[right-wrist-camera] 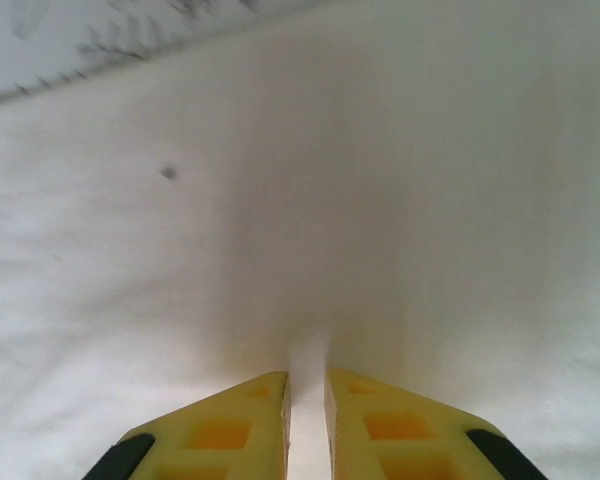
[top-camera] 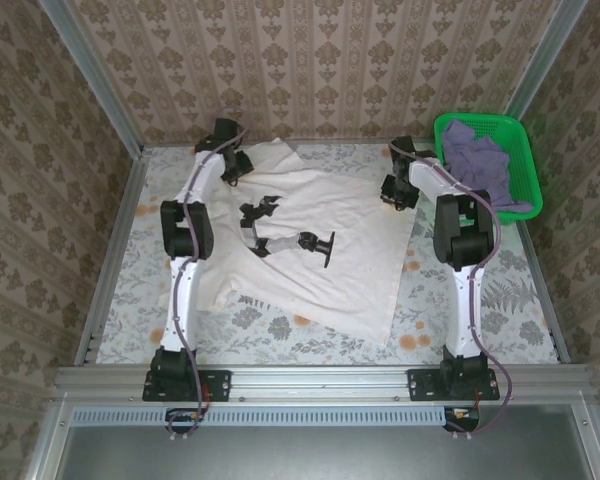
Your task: Fold and stack the t-shirts
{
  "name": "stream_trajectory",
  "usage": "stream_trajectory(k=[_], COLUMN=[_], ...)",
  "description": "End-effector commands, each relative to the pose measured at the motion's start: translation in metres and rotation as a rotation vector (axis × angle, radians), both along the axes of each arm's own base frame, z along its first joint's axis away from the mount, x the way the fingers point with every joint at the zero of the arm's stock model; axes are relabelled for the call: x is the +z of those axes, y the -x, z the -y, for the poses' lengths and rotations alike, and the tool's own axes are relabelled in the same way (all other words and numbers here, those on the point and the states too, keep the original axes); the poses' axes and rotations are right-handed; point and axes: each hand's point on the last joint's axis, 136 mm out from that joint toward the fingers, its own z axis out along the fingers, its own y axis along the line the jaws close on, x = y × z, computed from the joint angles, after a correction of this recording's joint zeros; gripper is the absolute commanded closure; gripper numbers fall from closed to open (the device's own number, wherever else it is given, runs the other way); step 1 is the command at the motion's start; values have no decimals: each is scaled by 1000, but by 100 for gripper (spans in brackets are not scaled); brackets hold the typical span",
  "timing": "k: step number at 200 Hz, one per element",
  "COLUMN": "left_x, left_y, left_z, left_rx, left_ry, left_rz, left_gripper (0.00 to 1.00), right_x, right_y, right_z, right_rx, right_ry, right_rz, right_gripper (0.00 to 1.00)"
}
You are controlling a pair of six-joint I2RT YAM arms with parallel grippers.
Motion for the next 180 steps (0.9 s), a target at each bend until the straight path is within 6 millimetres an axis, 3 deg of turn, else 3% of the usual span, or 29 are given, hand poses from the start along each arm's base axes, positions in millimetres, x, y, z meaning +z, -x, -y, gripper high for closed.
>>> stream_trajectory(k=[1, 23, 42, 71, 94, 119, 128, 142, 156, 180], left_x=[-30, -21, -5, 52, 111, 139, 133, 130, 111, 78], left_y=[30, 13, -5, -34, -27, 16, 41, 78, 124, 203], left_z=[-75, -94, -102, -89, -76, -82, -85, -88, -95, -119], left_rx=[167, 181, 164, 61, -3, 32, 60, 88, 124, 203], left_ry=[-128, -83, -68, 36, 48, 33, 37, 42, 27, -61], left_rz=[-161, -97, -22, 149, 234, 206, 169, 129, 27, -122], left_gripper=[60, 56, 51, 38, 28, 28, 29, 39, 50, 60], right_x=[-22, -17, 10, 84, 129, 151, 157, 148, 132, 94], right_y=[-2, -21, -41, -55, -42, -10, 5, 36, 71, 132], right_z=[-11, -22, -36, -50, -51, -51, -50, -50, -53, -80], right_rx=[35, 58, 95, 146, 185, 218, 221, 212, 196, 217], right_ry=[-25, -56, -85, -113, -104, -115, -120, -150, -191, -281], right_rz=[-61, -42, 8, 123, 171, 172, 186, 171, 134, 50], right_gripper=[78, 73, 60, 43, 37, 36, 37, 38, 43, 54])
